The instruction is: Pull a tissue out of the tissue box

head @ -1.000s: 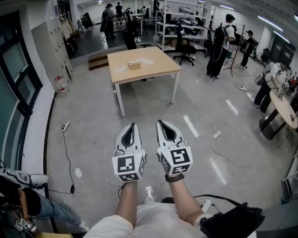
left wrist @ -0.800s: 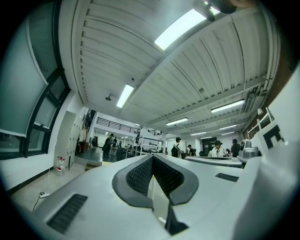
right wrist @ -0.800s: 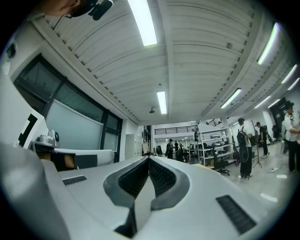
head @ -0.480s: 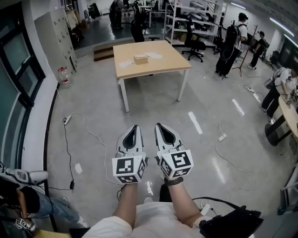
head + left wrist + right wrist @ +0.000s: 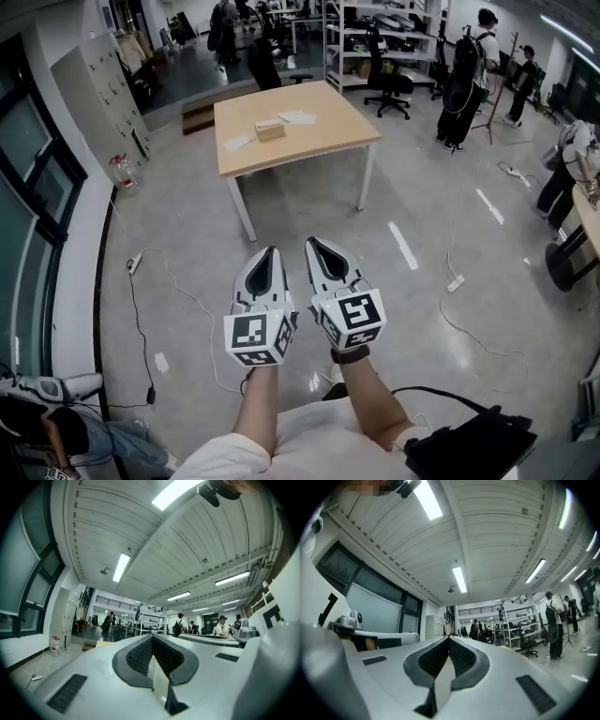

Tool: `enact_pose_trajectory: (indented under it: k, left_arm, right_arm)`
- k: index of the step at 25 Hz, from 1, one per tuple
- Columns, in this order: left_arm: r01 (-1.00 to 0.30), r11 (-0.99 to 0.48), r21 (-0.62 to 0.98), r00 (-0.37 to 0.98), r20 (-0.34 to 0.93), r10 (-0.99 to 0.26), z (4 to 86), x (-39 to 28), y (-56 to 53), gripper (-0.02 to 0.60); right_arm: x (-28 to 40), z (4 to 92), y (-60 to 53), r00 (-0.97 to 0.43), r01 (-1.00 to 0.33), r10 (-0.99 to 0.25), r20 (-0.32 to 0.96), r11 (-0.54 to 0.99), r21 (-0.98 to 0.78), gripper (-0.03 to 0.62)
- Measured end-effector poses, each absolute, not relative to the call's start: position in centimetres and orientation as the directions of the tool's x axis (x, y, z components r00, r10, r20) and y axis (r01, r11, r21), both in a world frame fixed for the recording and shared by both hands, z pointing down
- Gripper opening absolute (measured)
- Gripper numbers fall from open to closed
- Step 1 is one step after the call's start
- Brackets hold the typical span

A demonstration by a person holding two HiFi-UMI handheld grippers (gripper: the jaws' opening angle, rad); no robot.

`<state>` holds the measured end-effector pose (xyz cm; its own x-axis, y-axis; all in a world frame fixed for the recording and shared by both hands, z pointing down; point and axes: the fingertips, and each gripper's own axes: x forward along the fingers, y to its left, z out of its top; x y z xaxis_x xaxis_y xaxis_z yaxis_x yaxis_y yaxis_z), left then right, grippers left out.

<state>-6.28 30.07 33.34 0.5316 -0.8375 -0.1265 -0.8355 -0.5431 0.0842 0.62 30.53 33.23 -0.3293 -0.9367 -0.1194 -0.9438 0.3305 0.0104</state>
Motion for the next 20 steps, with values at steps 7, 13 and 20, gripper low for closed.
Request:
enact_pose_trajectory:
  k: [7, 13, 20]
  left_arm:
    - [-0.847, -0.526, 0.08, 0.511, -0.153, -0.846, 31.7, 0.0, 24.1, 0.002]
    - [-0.851, -0.519, 0.079, 0.509, -0.12, -0.853, 32.8, 4.0, 20.7, 0.002]
    - [-0.864, -0.499, 0.068, 0.492, -0.093, -0.865, 33.9, 5.4, 15.6, 0.002]
  right_arm:
    - [7.7, 31.8, 24.9, -0.326, -0.945, -0.936, -0.13, 0.325, 0.03, 0.005]
    - [11.8, 32.5, 21.3, -0.331, -0.943, -0.938, -0.104, 0.332, 0.015, 0.005]
    - [13.3, 34.1, 16.1, -0.346, -0.938, -0.935, -0.08, 0.347, -0.001, 0.005]
